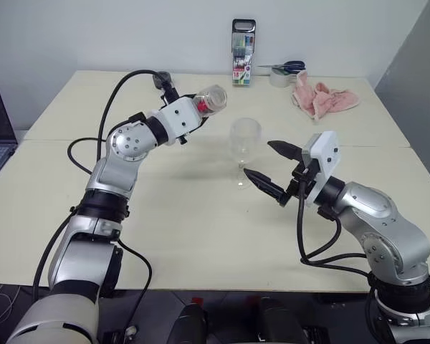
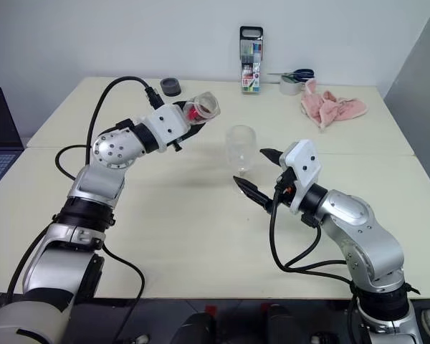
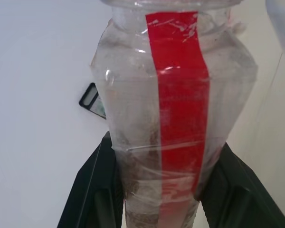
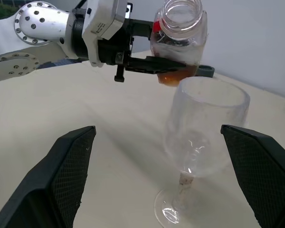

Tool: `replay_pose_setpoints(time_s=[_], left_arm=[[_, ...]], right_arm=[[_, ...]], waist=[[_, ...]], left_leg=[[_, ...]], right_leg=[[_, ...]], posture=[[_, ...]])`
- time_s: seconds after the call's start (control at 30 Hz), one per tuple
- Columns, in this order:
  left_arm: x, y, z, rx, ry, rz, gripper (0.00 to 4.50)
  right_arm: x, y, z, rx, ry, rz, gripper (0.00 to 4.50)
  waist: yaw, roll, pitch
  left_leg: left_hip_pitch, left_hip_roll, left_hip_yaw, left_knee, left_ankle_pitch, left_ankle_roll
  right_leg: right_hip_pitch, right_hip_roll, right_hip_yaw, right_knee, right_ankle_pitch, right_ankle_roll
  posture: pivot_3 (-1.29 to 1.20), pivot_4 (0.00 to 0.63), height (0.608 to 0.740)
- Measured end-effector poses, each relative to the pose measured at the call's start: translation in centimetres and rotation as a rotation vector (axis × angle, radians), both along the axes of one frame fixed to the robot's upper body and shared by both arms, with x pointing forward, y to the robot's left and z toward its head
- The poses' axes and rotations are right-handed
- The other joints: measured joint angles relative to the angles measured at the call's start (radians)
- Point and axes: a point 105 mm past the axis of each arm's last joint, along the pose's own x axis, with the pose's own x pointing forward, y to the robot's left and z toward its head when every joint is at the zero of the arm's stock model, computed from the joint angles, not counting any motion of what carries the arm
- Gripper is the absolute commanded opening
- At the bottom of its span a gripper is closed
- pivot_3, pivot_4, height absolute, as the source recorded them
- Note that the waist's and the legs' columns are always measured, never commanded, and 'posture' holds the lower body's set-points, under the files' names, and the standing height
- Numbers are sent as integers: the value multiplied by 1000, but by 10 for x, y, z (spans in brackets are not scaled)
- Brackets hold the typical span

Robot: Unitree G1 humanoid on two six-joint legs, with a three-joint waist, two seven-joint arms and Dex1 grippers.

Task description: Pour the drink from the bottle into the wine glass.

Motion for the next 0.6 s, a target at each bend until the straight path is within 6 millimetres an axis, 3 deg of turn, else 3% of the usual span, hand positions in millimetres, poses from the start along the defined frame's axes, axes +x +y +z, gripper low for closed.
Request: replay_pose_setpoints(time_s=[0.6], left_arm=[[15,-30,-4,118,-95,-51,1683]], right_arm=[[6,-6,-5,5,30,-74,4500]], waist=[[-2,0,0]], left_leg=[[-5,0,0,1,0,0]], right_leg=[[-4,0,-1,1,0,0]], posture=[[0,150,740]])
